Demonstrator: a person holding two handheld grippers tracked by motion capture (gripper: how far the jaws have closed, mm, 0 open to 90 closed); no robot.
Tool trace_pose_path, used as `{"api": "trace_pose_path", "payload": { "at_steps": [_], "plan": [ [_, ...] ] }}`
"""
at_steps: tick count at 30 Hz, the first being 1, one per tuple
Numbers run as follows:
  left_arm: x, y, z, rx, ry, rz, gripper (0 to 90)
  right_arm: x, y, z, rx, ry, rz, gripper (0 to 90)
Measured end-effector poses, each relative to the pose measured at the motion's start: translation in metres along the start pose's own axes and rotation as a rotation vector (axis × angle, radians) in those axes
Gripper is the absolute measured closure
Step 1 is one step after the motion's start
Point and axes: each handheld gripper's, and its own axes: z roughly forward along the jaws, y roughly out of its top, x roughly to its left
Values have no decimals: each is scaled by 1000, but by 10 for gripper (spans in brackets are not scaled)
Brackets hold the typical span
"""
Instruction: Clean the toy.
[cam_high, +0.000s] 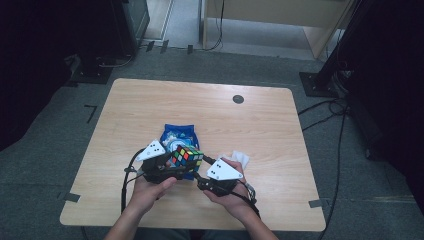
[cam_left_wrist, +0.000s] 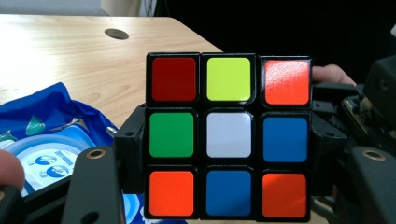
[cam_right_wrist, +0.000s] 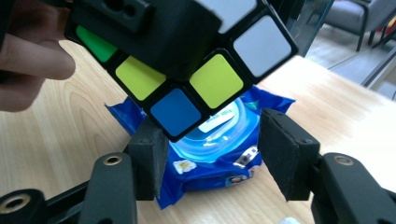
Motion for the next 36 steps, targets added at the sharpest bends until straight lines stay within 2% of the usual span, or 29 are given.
{"api": "trace_pose_path", "payload": {
  "at_steps": [3, 6, 9, 12, 14, 16, 21, 22, 25, 29, 34, 36],
  "plan": [
    [-1, -1, 2, 18, -6, 9, 338, 1, 0, -1, 2, -13, -36, 455],
    [-3, -1, 2, 14, 5, 28, 339, 3, 0, -1, 4, -28, -60, 454],
    [-3, 0, 0, -7, 19, 29, 339, 0, 0, -1, -1, -29, -46, 445],
    [-1, 0, -3, -14, 33, 31, 339, -8, -2, 0, 25, -56, -15, 443],
    [2, 0, -4, -15, 42, 27, 339, -16, -5, -1, 41, -85, 22, 429],
    [4, 0, -6, -21, 48, 25, 339, -29, -6, -4, 50, -115, 89, 420],
    [5, 0, -7, -22, 59, 36, 339, -69, -18, -11, 107, -219, 230, 408],
    [4, 0, -6, -20, 65, 40, 339, -77, -23, -11, 125, -232, 255, 411],
    [4, -2, -5, -9, 83, 57, 339, -95, -37, -10, 194, -230, 328, 414],
    [5, -3, -5, -5, 100, 61, 339, -99, -48, -4, 322, -177, 398, 372],
    [6, -3, -6, -7, 110, 59, 339, -93, -51, 0, 380, -154, 412, 337],
    [7, -3, -7, -9, 114, 61, 339, -88, -55, 3, 415, -159, 399, 339]
  ]
}}
